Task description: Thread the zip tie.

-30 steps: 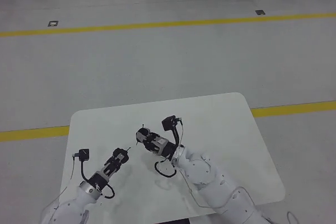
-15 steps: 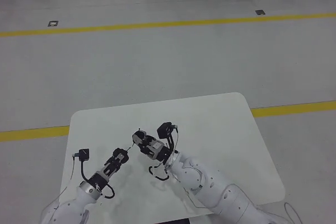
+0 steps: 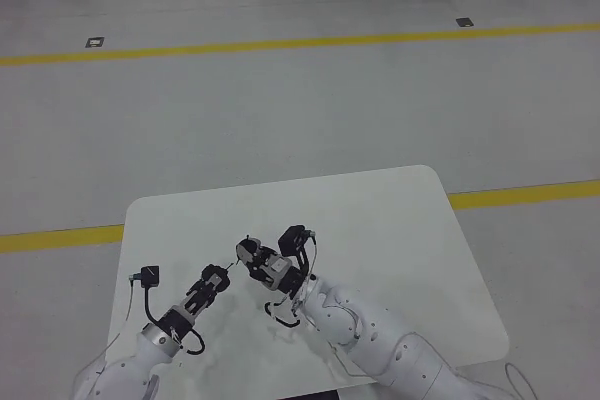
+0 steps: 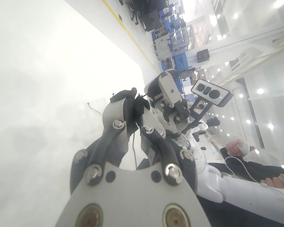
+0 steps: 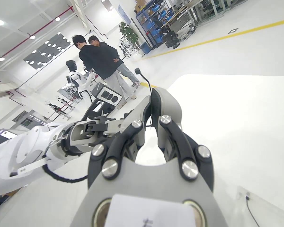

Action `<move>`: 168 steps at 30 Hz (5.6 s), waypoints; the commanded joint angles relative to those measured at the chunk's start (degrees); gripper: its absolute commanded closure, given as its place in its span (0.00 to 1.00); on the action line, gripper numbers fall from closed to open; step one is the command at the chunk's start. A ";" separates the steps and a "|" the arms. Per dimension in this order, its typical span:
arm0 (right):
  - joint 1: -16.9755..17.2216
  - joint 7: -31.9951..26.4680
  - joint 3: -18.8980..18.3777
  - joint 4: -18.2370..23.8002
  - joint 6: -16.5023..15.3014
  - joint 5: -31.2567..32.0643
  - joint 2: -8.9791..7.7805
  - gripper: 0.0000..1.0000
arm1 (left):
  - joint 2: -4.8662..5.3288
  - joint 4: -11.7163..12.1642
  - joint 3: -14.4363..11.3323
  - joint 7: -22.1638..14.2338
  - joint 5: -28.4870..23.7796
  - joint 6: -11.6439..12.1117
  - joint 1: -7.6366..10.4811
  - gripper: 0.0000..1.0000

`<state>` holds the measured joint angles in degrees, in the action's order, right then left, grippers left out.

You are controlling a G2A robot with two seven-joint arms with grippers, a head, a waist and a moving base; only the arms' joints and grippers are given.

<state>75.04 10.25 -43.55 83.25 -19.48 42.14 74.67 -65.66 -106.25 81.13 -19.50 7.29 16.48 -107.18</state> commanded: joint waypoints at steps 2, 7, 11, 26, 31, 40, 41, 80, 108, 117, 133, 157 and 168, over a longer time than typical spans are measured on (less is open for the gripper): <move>-0.42 3.02 1.20 -0.68 0.00 1.20 -0.04 1.00 | 0.00 0.00 0.00 0.00 0.00 0.00 0.00 1.00; -1.39 6.89 3.43 -1.67 0.00 1.92 -0.60 1.00 | 0.00 0.00 0.00 0.00 0.00 0.00 0.00 1.00; -2.69 9.89 5.40 -2.74 0.00 1.65 -1.43 1.00 | 0.00 0.00 0.00 0.00 0.00 0.00 0.00 1.00; -5.37 16.14 9.84 -3.34 0.00 1.58 -3.04 1.00 | 0.00 0.00 0.00 0.00 0.00 0.00 0.00 1.00; -5.00 16.74 9.25 -3.13 0.77 3.31 -3.02 1.00 | 0.00 0.00 0.00 0.00 0.00 0.00 0.00 1.00; -5.00 19.60 8.88 -5.03 0.00 5.43 -2.87 1.00 | 0.00 0.00 0.00 0.00 0.00 0.00 0.00 1.00; -5.14 19.71 8.98 -5.21 0.00 5.48 -2.83 1.00 | 0.00 0.00 0.00 0.00 0.00 0.00 0.00 1.00; -9.95 22.66 15.18 -9.18 0.00 3.12 -2.98 1.00 | 0.00 0.00 0.00 0.00 0.00 0.00 0.00 1.00; -11.73 24.01 17.05 -11.42 0.00 2.00 -2.38 1.00 | 0.04 0.87 -0.94 0.63 -0.21 -0.78 1.28 1.00; -11.75 24.58 16.93 -11.90 0.00 1.71 -2.32 1.00 | 0.27 0.97 -0.98 0.59 -0.44 -0.90 1.34 1.00; -12.00 24.65 17.23 -12.30 0.00 1.63 -2.05 1.00 | 0.65 0.94 -1.01 0.58 -0.82 -0.90 1.33 1.00; -12.27 25.20 17.67 -12.97 0.00 2.00 -1.73 1.00 | 1.06 0.99 -1.28 0.58 -0.72 -1.24 1.40 1.00; -12.62 24.69 17.89 -13.57 0.00 1.54 -1.53 1.00 | 1.06 0.99 -1.28 0.58 -0.72 -1.24 1.40 1.00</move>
<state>62.47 34.92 -25.67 69.77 -19.48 43.73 73.10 -64.60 -105.26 79.85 -18.92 6.57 15.24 -105.78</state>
